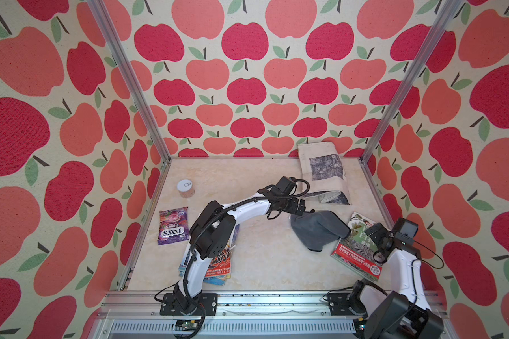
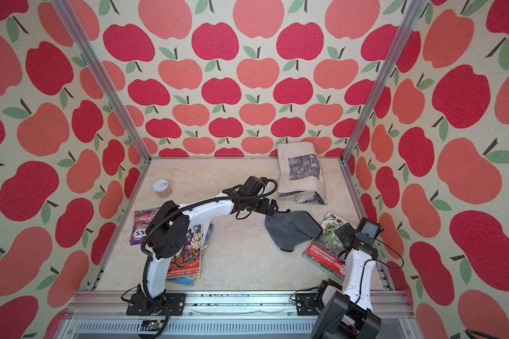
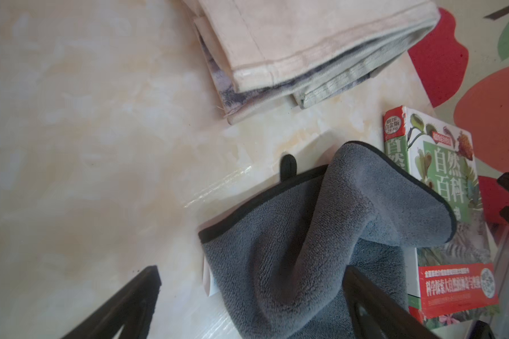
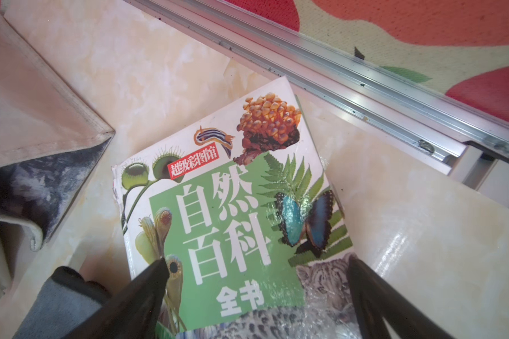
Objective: Wipe the cover of the book
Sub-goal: Pick up the cleaning item at the center of the board.
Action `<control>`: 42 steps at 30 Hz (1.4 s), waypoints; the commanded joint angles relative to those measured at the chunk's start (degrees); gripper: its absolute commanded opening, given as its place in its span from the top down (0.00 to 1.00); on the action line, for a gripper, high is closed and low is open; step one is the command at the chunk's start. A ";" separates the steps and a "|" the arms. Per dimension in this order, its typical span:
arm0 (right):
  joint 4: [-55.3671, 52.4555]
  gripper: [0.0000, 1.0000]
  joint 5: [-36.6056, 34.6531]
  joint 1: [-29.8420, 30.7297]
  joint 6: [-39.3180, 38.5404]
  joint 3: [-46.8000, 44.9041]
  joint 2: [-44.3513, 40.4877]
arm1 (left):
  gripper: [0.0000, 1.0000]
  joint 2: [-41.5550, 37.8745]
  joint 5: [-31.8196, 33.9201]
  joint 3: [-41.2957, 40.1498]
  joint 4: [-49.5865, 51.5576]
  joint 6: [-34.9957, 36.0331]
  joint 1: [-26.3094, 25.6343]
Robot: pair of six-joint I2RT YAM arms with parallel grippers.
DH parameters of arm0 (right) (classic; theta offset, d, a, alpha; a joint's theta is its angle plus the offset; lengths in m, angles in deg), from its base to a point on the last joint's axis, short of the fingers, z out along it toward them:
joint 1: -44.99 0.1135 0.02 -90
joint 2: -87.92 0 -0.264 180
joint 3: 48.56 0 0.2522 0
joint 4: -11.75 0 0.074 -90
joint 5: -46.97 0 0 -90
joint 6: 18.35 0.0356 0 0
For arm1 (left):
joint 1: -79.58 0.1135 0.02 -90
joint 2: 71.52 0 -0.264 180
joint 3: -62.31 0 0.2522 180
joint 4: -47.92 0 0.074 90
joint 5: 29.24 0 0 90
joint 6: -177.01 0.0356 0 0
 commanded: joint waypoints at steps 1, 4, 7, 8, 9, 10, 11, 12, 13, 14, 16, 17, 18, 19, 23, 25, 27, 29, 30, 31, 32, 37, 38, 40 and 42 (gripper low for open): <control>4.23 0.01 0.20 -2.96 1.07 -0.53 3.73 | 0.01 2.32 -0.09 2.52 3.15 7.71 -2.28; 6.94 0.01 6.10 -6.30 1.77 -0.37 10.18 | 0.01 3.18 -5.64 1.48 -2.95 6.65 -2.69; 9.94 0.01 10.40 -6.65 1.51 -0.23 14.73 | 0.01 4.20 -5.76 1.23 -5.19 8.11 -4.11; 10.42 0.01 11.37 -6.67 1.34 -0.25 15.80 | 0.01 4.55 -5.45 1.44 -5.02 8.71 -4.64; 11.55 0.01 12.93 -6.51 0.85 -0.46 16.60 | 0.00 4.84 -5.21 1.50 -5.13 9.03 -5.05; 11.81 0.01 13.70 -6.38 0.73 -0.54 17.09 | 0.03 5.08 -5.08 1.46 -5.16 9.30 -5.32; 12.18 0.01 14.13 -5.90 0.44 -0.56 17.65 | 0.10 5.42 -5.02 1.46 -5.12 9.47 -5.54; 12.16 0.01 14.21 -5.22 0.14 -0.48 17.95 | 0.17 5.73 -4.78 1.60 -4.73 9.41 -5.63; 11.98 0.01 13.98 -4.49 -0.05 -0.43 18.19 | 0.25 6.03 -4.25 1.70 -4.23 8.95 -5.65; 11.76 0.01 13.55 -3.41 -0.35 -0.27 18.28 | 0.34 6.32 -4.07 1.80 -3.30 8.44 -5.50; 10.70 0.01 12.60 -1.69 -0.93 0.34 18.36 | 0.52 6.29 -4.86 0.99 -2.84 7.17 -4.80; 10.64 0.01 12.50 -0.79 -1.19 0.50 18.36 | 0.61 5.96 -5.70 -0.09 -3.42 6.62 -4.33; 10.65 0.01 12.57 0.08 -1.38 0.55 18.31 | 0.70 5.56 -6.70 -1.28 -4.06 6.16 -3.93; 10.56 0.01 12.83 0.78 -1.43 0.62 18.45 | 0.77 5.14 -7.22 -2.14 -4.22 5.86 -3.59; 10.43 0.01 14.37 6.26 -2.31 1.03 18.99 | 1.00 -1.11 -9.30 -8.69 -5.76 0.85 -0.64; 9.34 0.01 13.08 10.86 -2.62 1.45 18.99 | 1.00 -7.88 -12.16 -15.79 -11.19 -3.44 2.03; 9.60 0.01 11.40 16.19 -2.45 1.52 18.89 | 1.00 -16.54 -12.38 -23.96 -16.64 -6.67 4.54; 9.76 0.01 9.92 21.96 -2.20 1.97 19.17 | 1.00 -25.89 -10.50 -31.15 -19.11 -7.46 7.14; 9.69 0.01 9.50 24.32 -1.98 2.40 19.60 | 1.00 -29.75 -9.11 -33.43 -18.84 -7.06 8.29; 9.74 0.01 9.56 26.90 -1.47 2.79 20.21 | 1.00 -34.16 -7.21 -35.70 -17.58 -6.35 9.34; 10.11 0.01 10.28 29.19 -0.78 3.07 20.83 | 1.00 -38.24 -5.02 -37.49 -16.18 -5.75 10.37; 14.92 0.01 10.50 42.29 5.91 3.28 23.73 | 1.00 -51.82 -2.77 -41.93 -11.69 -5.58 13.89; 16.55 0.01 10.96 45.23 7.25 3.72 24.80 | 1.00 -53.32 -2.73 -42.18 -10.91 -5.75 14.12; 19.03 0.01 14.04 49.68 8.48 5.52 27.22 | 1.00 -55.28 -3.08 -42.60 -9.96 -6.42 14.29; 18.55 0.01 18.59 52.14 7.01 8.45 28.86 | 1.00 -56.95 -3.54 -43.47 -10.05 -7.62 14.24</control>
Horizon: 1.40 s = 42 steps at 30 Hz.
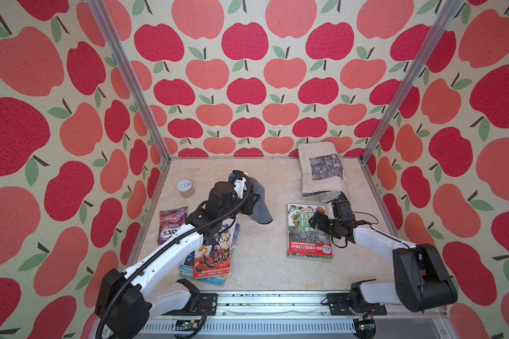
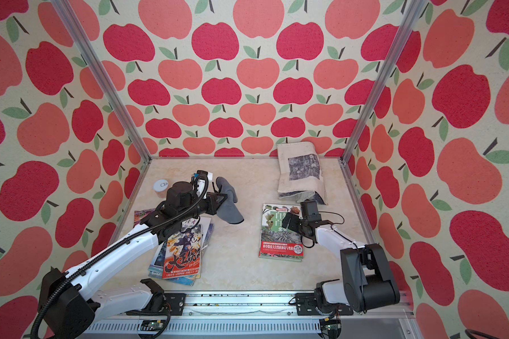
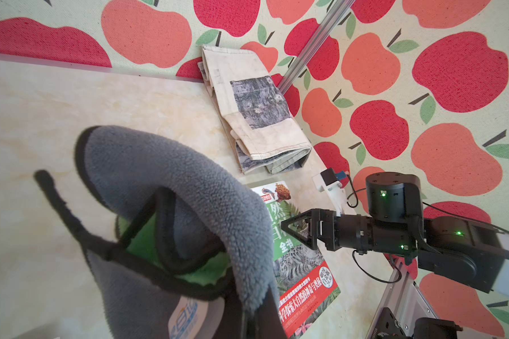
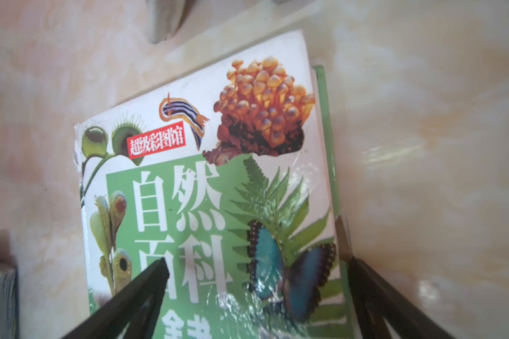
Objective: Wipe the cover of the book
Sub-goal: Pick up the cleaning item at the center of the board, then adjust the cleaning item.
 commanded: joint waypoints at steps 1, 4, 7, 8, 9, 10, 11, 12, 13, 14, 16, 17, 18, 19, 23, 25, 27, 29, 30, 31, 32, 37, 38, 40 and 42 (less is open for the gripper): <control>-1.76 0.01 10.12 4.72 1.17 3.75 2.26 | 1.00 -1.75 -0.50 -2.51 2.27 -2.44 0.16; -8.33 0.01 7.55 5.99 -5.48 5.93 -4.40 | 1.00 -3.59 -3.56 -3.98 0.77 -2.89 0.20; -12.77 0.01 6.75 6.02 -12.12 6.57 -15.54 | 1.00 -5.41 -8.22 -5.41 -0.63 -2.13 0.38; -12.84 0.01 8.23 6.09 -13.98 6.51 -19.91 | 1.00 -5.40 -10.13 -5.86 -1.29 -2.03 0.48; -12.30 0.01 9.81 6.15 -15.16 6.21 -23.79 | 1.00 -5.27 -11.67 -6.16 -1.90 -2.02 0.48; -11.28 0.01 11.36 6.31 -15.89 5.67 -28.11 | 1.00 -4.94 -13.27 -6.28 -2.47 -2.06 0.65; -9.97 0.01 13.92 6.79 -16.76 5.21 -31.91 | 1.00 -4.38 -15.04 -6.22 -2.93 -2.12 0.68; -9.44 0.01 14.71 7.73 -17.63 5.01 -34.69 | 1.00 -4.13 -16.87 -6.14 -3.45 -2.20 0.67; -9.28 0.01 13.72 9.51 -18.45 5.09 -37.26 | 1.00 -2.67 -19.70 -5.95 -4.55 -2.40 0.75; -9.04 0.01 12.73 11.74 -19.93 5.09 -39.18 | 1.00 -1.63 -22.49 -5.56 -5.70 -2.73 0.71; -8.12 0.01 10.70 15.81 -22.89 4.63 -41.49 | 1.00 0.38 -27.62 -4.40 -7.40 -3.44 0.68; -7.57 0.01 10.72 17.50 -24.57 4.28 -42.21 | 1.00 1.44 -29.83 -3.66 -7.98 -3.66 0.71; -7.15 0.01 10.83 18.59 -25.74 4.16 -42.55 | 1.00 2.24 -31.13 -3.14 -8.21 -3.82 0.60; -6.83 0.01 10.79 19.67 -26.81 4.26 -42.69 | 1.00 2.90 -32.55 -2.52 -8.36 -3.82 0.44; -4.69 0.01 9.50 21.96 -28.27 5.96 -40.60 | 1.00 4.29 -36.39 -1.37 -9.93 -4.32 -0.77; -4.01 0.01 11.52 23.46 -29.28 7.33 -37.72 | 1.00 4.49 -37.15 -1.36 -11.93 -5.51 -1.09; -4.15 0.01 9.88 26.18 -31.03 8.28 -34.69 | 1.00 4.88 -38.29 -1.36 -13.96 -6.75 -1.43; -5.46 0.01 6.79 28.83 -33.10 9.45 -31.51 | 1.00 5.05 -39.51 -1.32 -15.63 -7.70 -1.84; -5.88 0.01 6.16 29.65 -33.78 10.04 -30.09 | 1.00 5.15 -39.64 -1.43 -16.15 -8.02 -1.83; -5.88 0.01 6.27 30.20 -33.97 10.35 -28.89 | 1.00 5.19 -39.90 -1.62 -16.94 -8.47 -1.88; -5.28 0.01 6.62 30.55 -33.89 10.32 -28.11 | 1.00 5.30 -40.10 -1.71 -17.44 -8.83 -1.86; 0.68 0.01 4.58 33.23 -32.61 8.84 -25.56 | 1.00 6.12 -41.96 -1.89 -20.67 -10.88 -1.93; 1.53 0.01 3.45 33.86 -32.82 8.69 -24.83 | 1.00 6.31 -42.53 -2.07 -21.83 -11.55 -2.05; 3.57 0.01 -2.70 35.27 -33.23 8.47 -23.04 | 1.00 6.84 -44.08 -2.71 -25.92 -13.89 -2.12; 6.54 0.06 -7.05 35.31 -31.81 8.01 -21.86 | 1.00 7.55 -45.31 -3.04 -28.21 -15.39 -2.30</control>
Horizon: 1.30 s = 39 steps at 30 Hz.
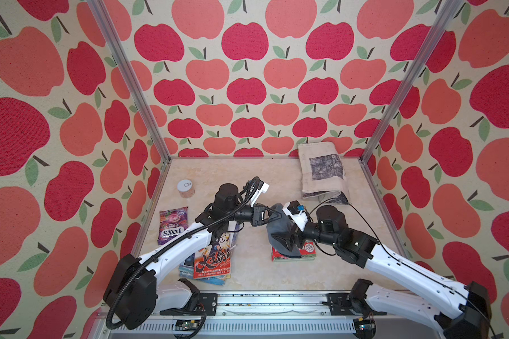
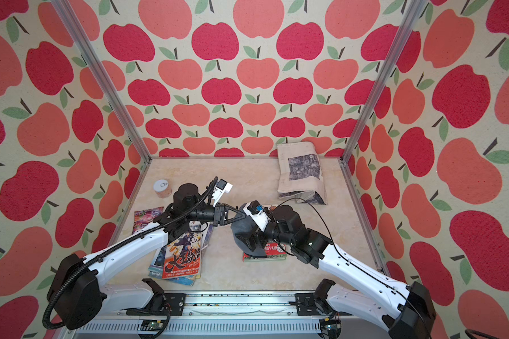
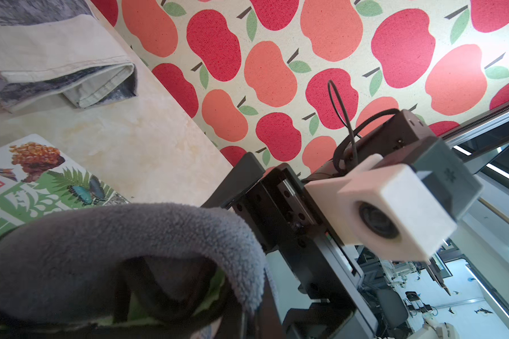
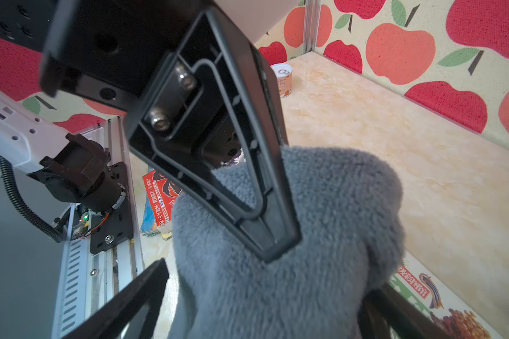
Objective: Wipe the cover of the book
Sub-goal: Adjust the cleaning item, then wipe the dirt from the cover of the book.
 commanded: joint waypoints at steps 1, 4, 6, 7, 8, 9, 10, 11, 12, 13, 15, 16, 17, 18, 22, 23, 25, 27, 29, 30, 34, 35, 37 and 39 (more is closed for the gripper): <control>6.29 0.12 -9.62 0.45 1.44 -0.36 1.69 | 1.00 0.63 -4.42 -0.06 -7.81 -3.20 -0.53; 9.07 0.48 -10.04 0.45 2.61 -0.45 2.09 | 1.00 -0.28 -4.82 -0.84 -8.64 -3.82 -0.44; 9.90 0.82 -9.97 0.45 3.23 -0.62 1.64 | 0.86 -1.48 -3.54 -0.94 -6.09 -2.46 -0.10; 9.80 0.96 -10.08 0.45 3.59 -0.71 1.28 | 0.65 -2.36 -1.69 -0.94 -3.12 -1.30 0.18; 9.54 1.00 -10.30 0.45 3.79 -0.62 0.92 | 0.35 -3.32 0.36 -0.88 0.00 0.28 0.38; 8.85 1.00 -10.52 0.37 4.09 -0.55 0.54 | 0.00 -4.63 2.23 -0.81 3.84 2.34 0.80; 7.57 1.00 -10.66 0.19 4.31 -0.34 0.34 | 0.01 -6.19 4.35 -0.70 7.90 4.05 1.77; 6.13 1.00 -11.07 -0.03 4.65 -0.14 0.31 | 0.01 -7.73 6.09 -0.88 10.72 4.89 2.72; 4.27 1.00 -11.65 -0.51 5.34 0.00 0.34 | 0.01 -9.62 6.96 -1.61 12.14 5.24 4.16; 2.34 1.00 -11.95 -1.34 6.22 0.06 0.54 | 0.01 -11.52 7.87 -2.71 12.77 4.93 5.84; -0.40 1.00 -12.14 -4.09 9.03 -0.51 1.43 | 0.01 -15.84 9.87 -5.03 13.30 3.93 8.67; -1.56 1.00 -10.20 -6.70 11.13 -0.70 2.45 | 0.01 -17.69 11.29 -6.30 13.45 3.40 9.97; -2.45 1.00 -7.10 -9.18 12.93 -0.66 3.70 | 0.01 -19.11 12.49 -7.42 13.35 2.89 10.86; -3.14 1.00 -3.23 -11.98 15.04 -0.26 5.56 | 0.01 -20.45 13.50 -8.67 12.93 2.30 11.76; -4.47 1.00 6.45 -16.51 19.63 3.10 14.49 | 0.01 -23.41 16.58 -12.45 11.22 -0.64 13.86; -4.47 1.00 7.45 -16.58 20.30 4.20 16.79 | 0.01 -23.72 17.24 -13.07 10.96 -1.11 14.12; -4.39 1.00 8.24 -16.69 21.81 6.80 22.35 | 0.01 -24.03 17.96 -14.33 9.74 -1.89 14.41; -3.77 1.00 9.71 -17.64 22.48 9.73 28.06 | 0.01 -23.92 19.11 -15.43 8.44 -2.79 14.41; -4.32 1.00 12.89 -18.77 23.61 13.43 34.29 | 0.01 -23.67 21.31 -16.38 7.78 -3.93 14.41; -4.96 1.00 14.38 -19.33 23.84 15.45 37.14 | 0.01 -23.59 22.84 -16.73 8.01 -4.35 14.41; -3.49 1.00 17.02 -19.94 25.14 16.96 45.77 | 0.01 -23.70 25.55 -18.77 7.03 -5.71 14.32; -3.00 1.00 17.19 -19.87 25.45 16.24 46.56 | 0.01 -23.86 25.30 -19.44 6.05 -6.01 14.32; -0.74 1.00 17.71 -19.77 26.75 12.95 46.58 | 0.01 -24.47 25.37 -21.06 4.44 -6.64 14.24; 4.77 1.00 19.65 -19.41 27.90 7.76 44.56 | 0.01 -24.97 25.99 -22.39 3.66 -6.83 14.15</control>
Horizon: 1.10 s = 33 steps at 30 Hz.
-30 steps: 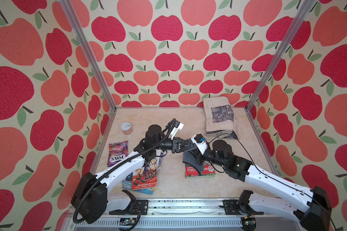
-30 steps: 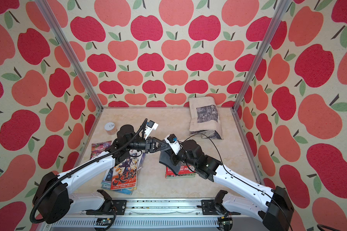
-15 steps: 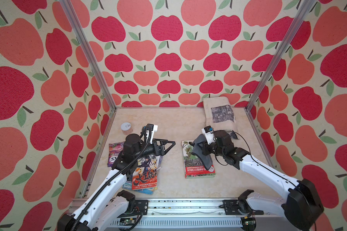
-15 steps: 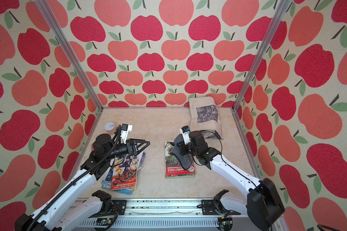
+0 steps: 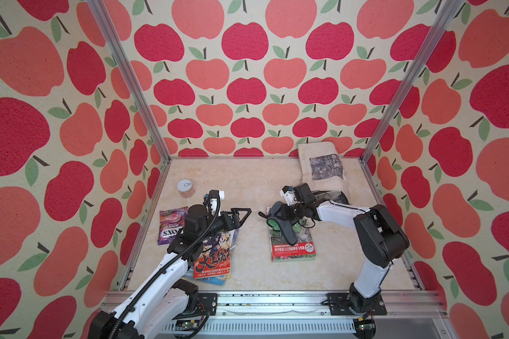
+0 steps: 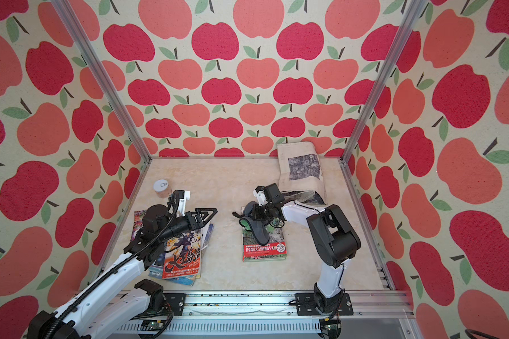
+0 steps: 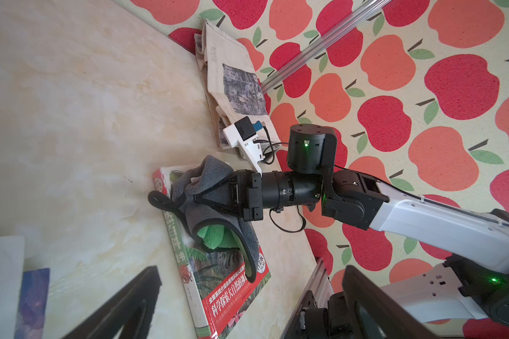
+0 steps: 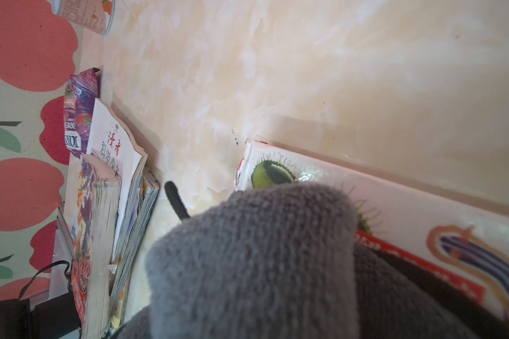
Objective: Wipe the cover of the book
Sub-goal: Wipe the dirt from the cover of the book.
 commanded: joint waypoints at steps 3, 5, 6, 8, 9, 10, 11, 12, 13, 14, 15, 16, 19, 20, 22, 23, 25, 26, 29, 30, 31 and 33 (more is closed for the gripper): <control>4.76 1.00 4.41 1.37 3.52 -11.71 -4.39 | 0.01 -1.19 3.33 -2.77 -5.03 -1.54 -0.02; 3.05 1.00 3.32 2.52 2.47 -14.31 -7.14 | 0.01 -0.11 3.29 -2.82 -6.97 -1.46 -0.02; 2.16 1.00 2.75 3.41 1.90 -15.59 -8.70 | 0.01 0.90 2.96 -2.60 -7.94 -1.46 -0.02; 1.31 1.00 1.52 5.58 0.95 -18.05 -11.72 | 0.01 3.25 2.42 -1.67 -8.99 -1.24 -0.23; 1.12 1.00 1.20 6.75 0.61 -19.29 -13.18 | 0.01 4.56 2.24 -1.05 -9.00 -0.96 -0.43; 0.85 1.00 1.21 7.65 0.39 -20.31 -14.45 | 0.01 5.76 2.04 -0.44 -8.89 -0.78 -0.67; 0.54 1.00 1.22 8.29 0.30 -21.00 -15.43 | 0.01 6.64 2.03 -0.04 -9.01 -0.54 -0.93; -0.22 1.00 1.21 8.84 0.09 -21.47 -16.36 | 0.01 7.47 2.01 0.25 -9.22 -0.41 -1.20; -1.00 1.00 0.70 9.13 -0.27 -21.72 -16.98 | 0.01 8.12 2.01 0.35 -9.68 -0.48 -1.41; -1.34 1.00 0.00 9.18 -0.64 -21.84 -17.25 | 0.01 8.55 2.00 0.28 -10.41 -0.72 -1.59; -1.95 1.00 -1.39 9.05 -1.03 -21.52 -17.10 | 0.01 8.85 2.01 0.16 -11.22 -0.92 -1.75; -2.57 1.00 -2.91 8.56 -1.64 -20.81 -16.45 | 0.01 9.11 2.16 0.09 -11.74 -1.14 -1.94; -1.15 1.00 -2.19 5.41 -2.31 -17.07 -12.29 | 0.01 9.41 2.28 0.48 -11.76 -1.28 -2.42; -0.82 1.00 -1.92 4.30 -2.33 -15.40 -10.60 | 0.01 9.26 2.31 0.67 -11.34 -1.28 -2.59; -0.58 1.00 -1.02 2.13 -2.43 -10.99 -6.09 | 0.01 8.61 2.51 1.04 -10.16 -1.20 -3.03; -0.59 1.00 -0.16 0.90 -2.35 -8.14 -3.49 | 0.01 8.14 2.61 1.14 -9.44 -1.03 -3.24; -0.86 1.00 1.98 -0.81 -2.01 -2.32 1.33 | 0.01 6.86 2.79 1.40 -7.51 -0.76 -3.52; -1.22 1.00 2.63 -1.20 -1.91 0.12 3.28 | 0.01 6.14 2.97 1.49 -6.67 -0.68 -3.60; -2.47 1.00 3.55 -1.73 -1.75 7.18 8.38 | 0.01 3.47 4.18 1.28 -4.00 -0.09 -3.95; -1.94 1.00 3.96 -1.93 -1.65 8.52 9.63 | 0.01 2.52 4.67 1.08 -3.40 0.03 -4.08; -1.37 1.00 3.86 -2.04 -1.56 9.52 10.65 | 0.01 1.68 5.04 0.77 -3.16 0.13 -4.15; -1.22 1.00 3.51 -2.06 -1.30 10.32 11.89 | 0.01 0.59 5.13 0.11 -3.68 0.12 -4.15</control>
